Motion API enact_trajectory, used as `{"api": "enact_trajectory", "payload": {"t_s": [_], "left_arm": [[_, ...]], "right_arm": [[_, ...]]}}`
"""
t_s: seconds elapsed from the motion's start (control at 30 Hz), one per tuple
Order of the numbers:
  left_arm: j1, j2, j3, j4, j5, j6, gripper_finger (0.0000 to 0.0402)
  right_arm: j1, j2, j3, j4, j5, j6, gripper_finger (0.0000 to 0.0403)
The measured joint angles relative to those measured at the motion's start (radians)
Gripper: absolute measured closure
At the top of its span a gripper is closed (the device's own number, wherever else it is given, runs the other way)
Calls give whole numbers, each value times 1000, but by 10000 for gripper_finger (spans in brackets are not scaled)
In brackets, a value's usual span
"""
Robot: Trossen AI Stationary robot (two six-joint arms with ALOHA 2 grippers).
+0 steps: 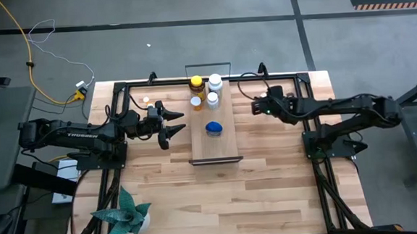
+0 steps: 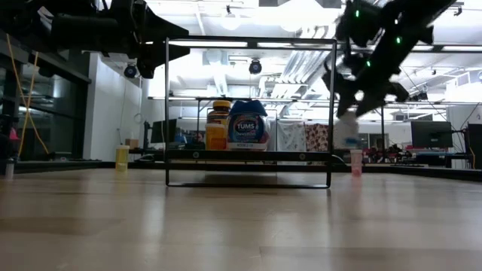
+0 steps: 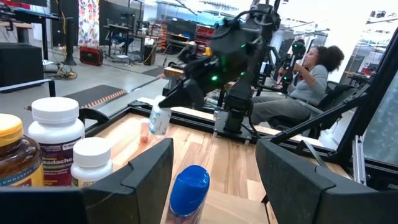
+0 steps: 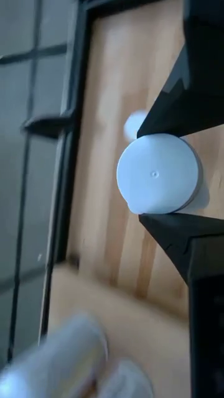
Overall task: Pick and place medicine bottles onto shelf by color
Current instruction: Put the white and blue medicine bottle on the shelf
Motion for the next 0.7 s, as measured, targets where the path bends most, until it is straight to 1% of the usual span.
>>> {"api": "enact_trajectory", "payload": {"t_s": [0.1, 0.2, 0.37, 0.7], "left_arm": [[0, 0, 0, 0, 0, 0, 183], [0, 0, 0, 0, 0, 0, 183], [0, 0, 0, 0, 0, 0, 183], [0, 0, 0, 0, 0, 0, 183]], "right_arm": [[58, 0, 31, 44, 22, -63, 250], [101, 0, 43, 133, 22, -142, 247], [142, 2, 44, 264, 10, -250, 248], [149, 2, 44, 279, -7, -269, 248]]}}
